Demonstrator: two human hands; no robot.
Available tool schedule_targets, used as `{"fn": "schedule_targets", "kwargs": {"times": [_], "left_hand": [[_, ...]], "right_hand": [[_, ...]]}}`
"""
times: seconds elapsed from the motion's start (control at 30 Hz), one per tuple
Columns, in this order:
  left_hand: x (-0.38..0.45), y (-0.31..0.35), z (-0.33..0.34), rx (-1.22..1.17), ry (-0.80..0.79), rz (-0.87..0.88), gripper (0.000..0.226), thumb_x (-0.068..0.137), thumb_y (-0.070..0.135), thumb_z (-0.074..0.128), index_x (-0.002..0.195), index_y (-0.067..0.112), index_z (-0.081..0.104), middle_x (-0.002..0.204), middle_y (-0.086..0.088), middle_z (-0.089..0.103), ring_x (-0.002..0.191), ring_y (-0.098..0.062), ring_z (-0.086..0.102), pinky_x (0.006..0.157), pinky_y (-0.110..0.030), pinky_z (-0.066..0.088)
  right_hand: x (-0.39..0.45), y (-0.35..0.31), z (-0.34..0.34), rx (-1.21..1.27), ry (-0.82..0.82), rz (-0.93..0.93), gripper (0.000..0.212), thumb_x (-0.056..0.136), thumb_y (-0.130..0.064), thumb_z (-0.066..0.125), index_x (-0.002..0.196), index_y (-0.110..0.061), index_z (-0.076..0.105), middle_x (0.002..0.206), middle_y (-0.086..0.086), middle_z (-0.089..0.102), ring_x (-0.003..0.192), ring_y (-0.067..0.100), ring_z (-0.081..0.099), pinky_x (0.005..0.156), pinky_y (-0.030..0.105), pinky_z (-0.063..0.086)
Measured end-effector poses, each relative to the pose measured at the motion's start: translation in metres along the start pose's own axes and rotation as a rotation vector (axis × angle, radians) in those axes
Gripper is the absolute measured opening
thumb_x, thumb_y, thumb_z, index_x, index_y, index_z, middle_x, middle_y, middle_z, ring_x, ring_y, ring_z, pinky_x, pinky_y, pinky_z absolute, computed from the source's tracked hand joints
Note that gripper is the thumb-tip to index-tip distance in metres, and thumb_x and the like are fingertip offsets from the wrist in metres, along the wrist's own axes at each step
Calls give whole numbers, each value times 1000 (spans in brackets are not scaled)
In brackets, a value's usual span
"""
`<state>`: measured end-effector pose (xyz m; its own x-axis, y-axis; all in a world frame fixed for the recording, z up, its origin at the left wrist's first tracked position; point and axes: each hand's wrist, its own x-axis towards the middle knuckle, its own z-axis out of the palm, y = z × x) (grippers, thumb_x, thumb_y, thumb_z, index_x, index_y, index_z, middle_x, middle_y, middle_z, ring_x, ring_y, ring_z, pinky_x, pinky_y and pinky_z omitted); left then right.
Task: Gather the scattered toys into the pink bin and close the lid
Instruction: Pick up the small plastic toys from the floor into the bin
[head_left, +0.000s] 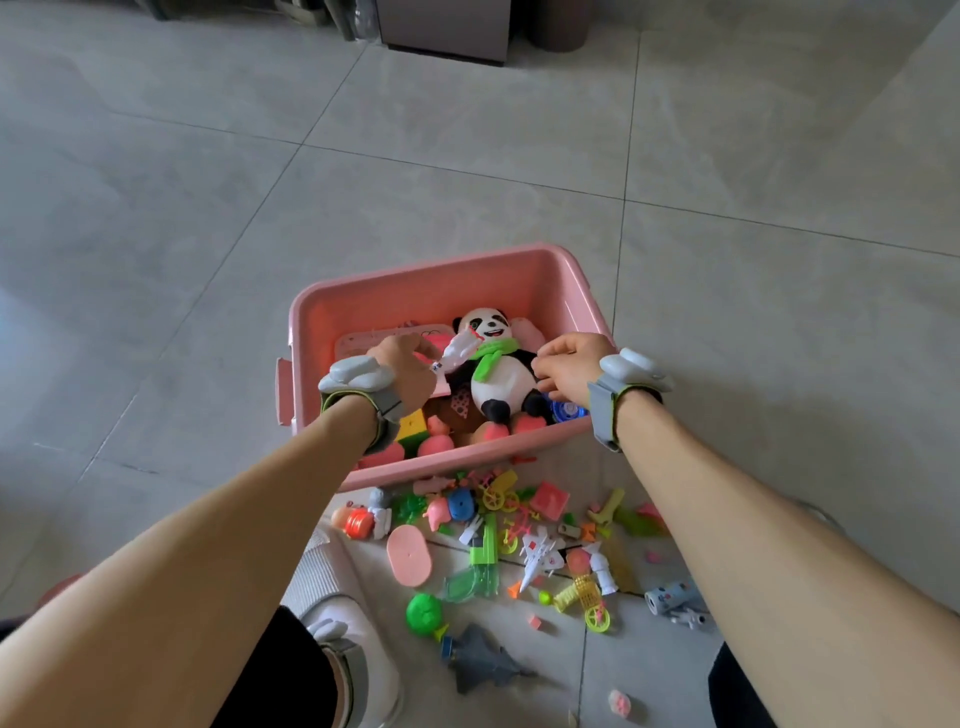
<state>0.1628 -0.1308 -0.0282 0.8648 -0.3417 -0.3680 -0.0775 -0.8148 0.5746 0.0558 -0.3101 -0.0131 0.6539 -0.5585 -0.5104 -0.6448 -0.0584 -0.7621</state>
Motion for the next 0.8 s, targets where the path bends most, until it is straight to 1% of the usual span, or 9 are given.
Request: {"fn": "schedule_targets", "kwargs": {"times": [0.1, 0.2, 0.27, 0.37, 0.47, 0.53, 0.6, 0.67, 0.8], "left_hand": [[19, 7, 7, 78, 4, 92, 28, 85, 9, 55, 89, 36, 63, 96, 6, 70, 82, -18, 65, 70, -27, 54], [48, 17, 21, 125, 10, 159, 32, 87, 8, 52, 108, 24, 69, 106, 1, 71, 93, -23, 66, 78, -26, 52], [67, 20, 32, 140, 39, 227, 37, 85, 5, 50, 111, 24, 70, 109, 0, 71, 99, -24, 66, 82, -25, 50], [91, 27, 40, 182, 78, 355, 39, 87, 5, 49, 113, 26, 69, 109, 1, 72, 99, -26, 66, 82, -27, 50], [117, 35, 49, 279, 88, 443, 39, 92, 6, 48, 121, 24, 66, 112, -5, 70, 100, -31, 64, 83, -34, 52], [129, 35, 51, 379, 103, 466, 39, 93, 8, 49, 124, 27, 64, 112, -10, 67, 98, -34, 63, 81, -38, 53], [144, 35, 58, 500, 59, 480, 40, 91, 6, 51, 122, 27, 65, 110, -10, 66, 96, -32, 63, 78, -39, 54], [151, 39, 64, 615, 11, 517, 33, 90, 5, 51, 113, 22, 68, 104, -8, 68, 92, -31, 64, 74, -39, 56], [165, 46, 66, 735, -38, 563, 24, 86, 6, 53, 97, 19, 69, 96, -6, 69, 86, -33, 64, 65, -33, 51]], "right_hand": [[15, 2, -5, -32, 10, 1, 10, 80, -12, 62, 74, -19, 64, 74, 6, 68, 68, 20, 64, 66, 32, 57], [44, 3, -10, -90, 1, -12, 8, 76, -14, 60, 72, -19, 65, 74, 4, 68, 78, 27, 70, 70, 40, 58], [62, 3, -8, -165, -8, -31, 9, 77, -15, 59, 74, -21, 65, 78, 2, 68, 85, 28, 70, 75, 41, 58], [78, -4, -6, -283, -51, -72, 21, 84, -12, 55, 99, -18, 67, 103, 6, 67, 99, 28, 65, 86, 37, 55], [101, -5, -4, -407, -132, -64, 41, 90, -9, 47, 131, -14, 53, 128, 9, 58, 115, 29, 56, 96, 35, 48], [114, -4, 3, -480, -162, -42, 48, 92, -9, 46, 140, -14, 44, 136, 10, 52, 121, 31, 52, 100, 36, 45], [130, 0, 10, -524, -173, -21, 51, 92, -11, 47, 142, -13, 40, 138, 12, 50, 122, 32, 51, 104, 37, 42], [137, 3, 15, -566, -207, -23, 49, 94, -13, 49, 143, -11, 38, 139, 11, 48, 124, 30, 49, 102, 31, 38], [146, 8, 26, -608, -258, -130, 49, 94, -8, 51, 141, -9, 41, 143, 13, 44, 131, 28, 44, 102, 28, 34]]}}
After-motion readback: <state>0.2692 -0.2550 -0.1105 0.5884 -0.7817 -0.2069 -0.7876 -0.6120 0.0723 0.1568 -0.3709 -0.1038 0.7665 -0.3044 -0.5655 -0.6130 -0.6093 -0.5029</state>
